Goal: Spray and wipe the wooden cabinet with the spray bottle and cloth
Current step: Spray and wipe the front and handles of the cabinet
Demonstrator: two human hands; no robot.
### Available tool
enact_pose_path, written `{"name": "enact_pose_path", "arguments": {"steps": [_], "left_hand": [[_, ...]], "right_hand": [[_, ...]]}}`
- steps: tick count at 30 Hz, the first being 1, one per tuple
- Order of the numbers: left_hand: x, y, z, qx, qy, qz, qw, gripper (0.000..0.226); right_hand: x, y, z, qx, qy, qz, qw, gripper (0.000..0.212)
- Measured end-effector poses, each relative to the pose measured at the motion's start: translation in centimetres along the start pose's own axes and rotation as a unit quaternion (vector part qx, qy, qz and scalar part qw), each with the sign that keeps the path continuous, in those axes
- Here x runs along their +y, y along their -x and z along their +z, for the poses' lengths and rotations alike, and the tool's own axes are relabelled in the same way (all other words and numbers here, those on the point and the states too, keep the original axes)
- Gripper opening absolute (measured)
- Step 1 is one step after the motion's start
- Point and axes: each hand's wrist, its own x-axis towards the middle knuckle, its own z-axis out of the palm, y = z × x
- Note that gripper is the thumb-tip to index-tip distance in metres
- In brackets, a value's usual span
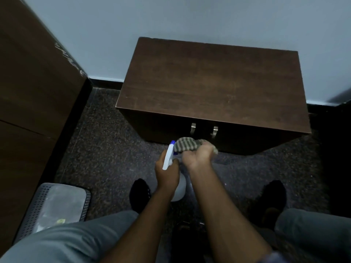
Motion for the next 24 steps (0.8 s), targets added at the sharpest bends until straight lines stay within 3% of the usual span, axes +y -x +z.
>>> {"name": "enact_pose_path", "arguments": {"steps": [3,8,10,12,15,17,19,22,24], "left_hand": [[-0.1,0.0,0.1,0.002,0.004,0.01,1.0,0.048],[-0.2,-0.3,-0.7,0.01,-0.004,0.006,1.0,0.04],[-0.4,-0.2,-0.6,0.009,0.003,-0.011,1.0,0.035],[-0.1,-0.6,-0.5,0.001,0.015,-0.01,1.0,0.041],[0.2,-1.2,-0.1,0.0,0.004,0.016,1.0,0.039],[0.4,-0.8,0.1,-0.001,-0.002,0.027,1.0,0.04],[0.9,-0.3,0.0,-0.005,0.01,0.028,1.0,0.047],[1.4,-0.5,0.1,-0.02,0.021,0.027,0.999,0.055],[1.4,-0.8,0.6,-0.028,0.013,0.023,0.999,0.061]], "right_hand": [[-0.2,-0.3,3.0,0.011,-0.017,0.015,1.0,0.034],[0.6,-0.2,4.6,0.103,0.159,-0.004,0.982,0.047],[-0.2,-0.3,4.3,0.073,0.102,-0.002,0.992,0.044],[-1.7,-0.9,5.4,0.028,-0.048,0.033,0.998,0.05],[-1.8,-1.0,6.7,0.013,-0.027,0.03,0.999,0.051],[-0.8,-0.6,5.5,0.042,0.072,-0.001,0.997,0.042],[-0.4,-1.2,4.2,0.072,0.074,0.005,0.995,0.037],[-2.1,-2.4,1.1,-0.047,0.031,0.052,0.997,0.042],[-4.3,-2.5,-2.0,-0.046,0.021,0.02,0.999,0.041]]}}
